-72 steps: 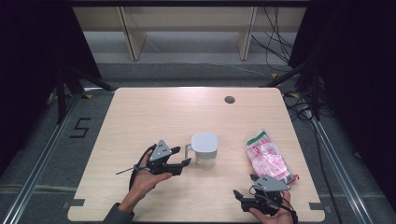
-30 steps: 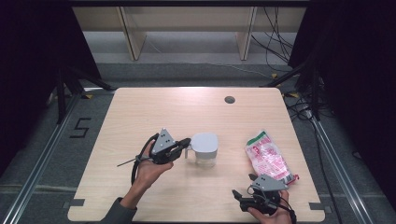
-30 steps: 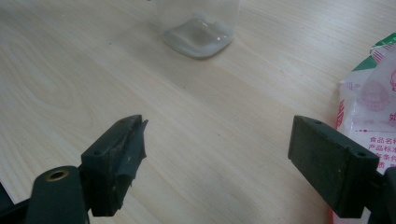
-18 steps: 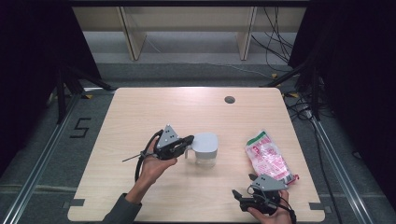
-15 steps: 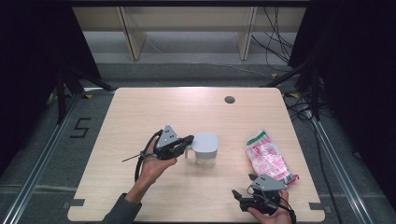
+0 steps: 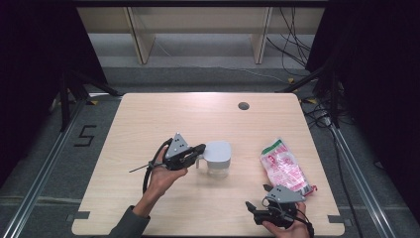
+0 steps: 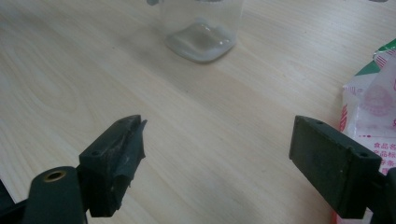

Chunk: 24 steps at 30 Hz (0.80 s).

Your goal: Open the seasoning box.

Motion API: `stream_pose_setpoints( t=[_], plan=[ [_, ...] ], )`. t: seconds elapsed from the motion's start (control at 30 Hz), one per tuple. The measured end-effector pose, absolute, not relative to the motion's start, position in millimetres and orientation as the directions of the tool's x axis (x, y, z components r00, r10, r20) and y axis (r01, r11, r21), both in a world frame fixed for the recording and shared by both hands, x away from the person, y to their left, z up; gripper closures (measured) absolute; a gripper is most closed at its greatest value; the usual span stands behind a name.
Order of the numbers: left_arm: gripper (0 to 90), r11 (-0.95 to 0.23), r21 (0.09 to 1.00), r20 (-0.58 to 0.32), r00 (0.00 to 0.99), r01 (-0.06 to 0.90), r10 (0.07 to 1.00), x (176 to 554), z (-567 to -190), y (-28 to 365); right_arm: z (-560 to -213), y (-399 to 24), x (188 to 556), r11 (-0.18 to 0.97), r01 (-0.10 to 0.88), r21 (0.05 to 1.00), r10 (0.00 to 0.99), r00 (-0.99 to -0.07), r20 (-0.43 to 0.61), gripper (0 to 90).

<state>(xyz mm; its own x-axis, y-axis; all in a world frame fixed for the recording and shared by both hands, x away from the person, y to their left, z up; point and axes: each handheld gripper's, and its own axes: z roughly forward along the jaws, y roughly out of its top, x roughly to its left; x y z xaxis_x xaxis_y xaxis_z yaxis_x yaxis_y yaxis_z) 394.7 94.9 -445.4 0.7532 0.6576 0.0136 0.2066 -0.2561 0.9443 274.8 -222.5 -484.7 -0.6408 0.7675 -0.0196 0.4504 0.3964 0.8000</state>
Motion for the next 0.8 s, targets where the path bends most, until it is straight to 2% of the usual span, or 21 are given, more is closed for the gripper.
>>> stream_pose_setpoints(
  t=[0.17, 0.2, 0.23, 0.33, 0.47, 0.67, 0.7, 0.77, 0.8],
  plan=[
    [88.3, -0.256, 0.944, 0.014, 0.753, 0.207, 0.658, 394.8, -445.5, 95.2, -483.3, -222.0, 279.5, 0.394, 0.421, 0.817, 0.756, -0.654, -0.028, 18.2],
    [88.3, -0.256, 0.945, 0.014, 0.753, 0.206, 0.658, 394.7, -445.5, 95.1, -482.6, -220.9, 279.2, 0.377, 0.445, 0.812, 0.765, -0.644, -0.003, 18.2],
    [88.3, -0.256, 0.945, 0.014, 0.753, 0.206, 0.658, 394.6, -445.6, 95.0, -482.4, -221.5, 281.9, 0.391, 0.421, 0.818, 0.760, -0.650, -0.028, 18.3],
    [88.3, -0.255, 0.945, 0.014, 0.753, 0.205, 0.658, 394.4, -445.8, 94.9, -480.5, -220.5, 285.6, 0.381, 0.438, 0.814, 0.763, -0.646, -0.009, 19.1],
    [88.3, -0.256, 0.945, 0.017, 0.753, 0.203, 0.658, 394.2, -445.8, 94.9, -479.2, -219.4, 293.7, 0.377, 0.410, 0.830, 0.760, -0.649, -0.025, 21.7],
    [88.3, -0.273, 0.942, 0.032, 0.757, 0.196, 0.653, 394.4, -445.7, 96.3, -477.3, -218.6, 304.7, 0.368, 0.419, 0.830, 0.761, -0.649, -0.010, 25.0],
    [88.3, -0.285, 0.941, 0.049, 0.761, 0.182, 0.646, 395.2, -445.3, 97.0, -477.7, -218.9, 308.1, 0.373, 0.394, 0.840, 0.760, -0.650, -0.033, 25.8],
    [88.3, -0.258, 0.945, 0.022, 0.750, 0.199, 0.661, 393.7, -446.3, 95.5, -477.4, -217.1, 309.8, 0.360, 0.421, 0.833, 0.761, -0.649, -0.001, 27.8],
    [88.3, -0.258, 0.946, 0.023, 0.749, 0.198, 0.662, 393.7, -446.4, 95.8, -477.8, -217.3, 312.8, 0.373, 0.388, 0.843, 0.755, -0.655, -0.033, 29.2]
  ],
)
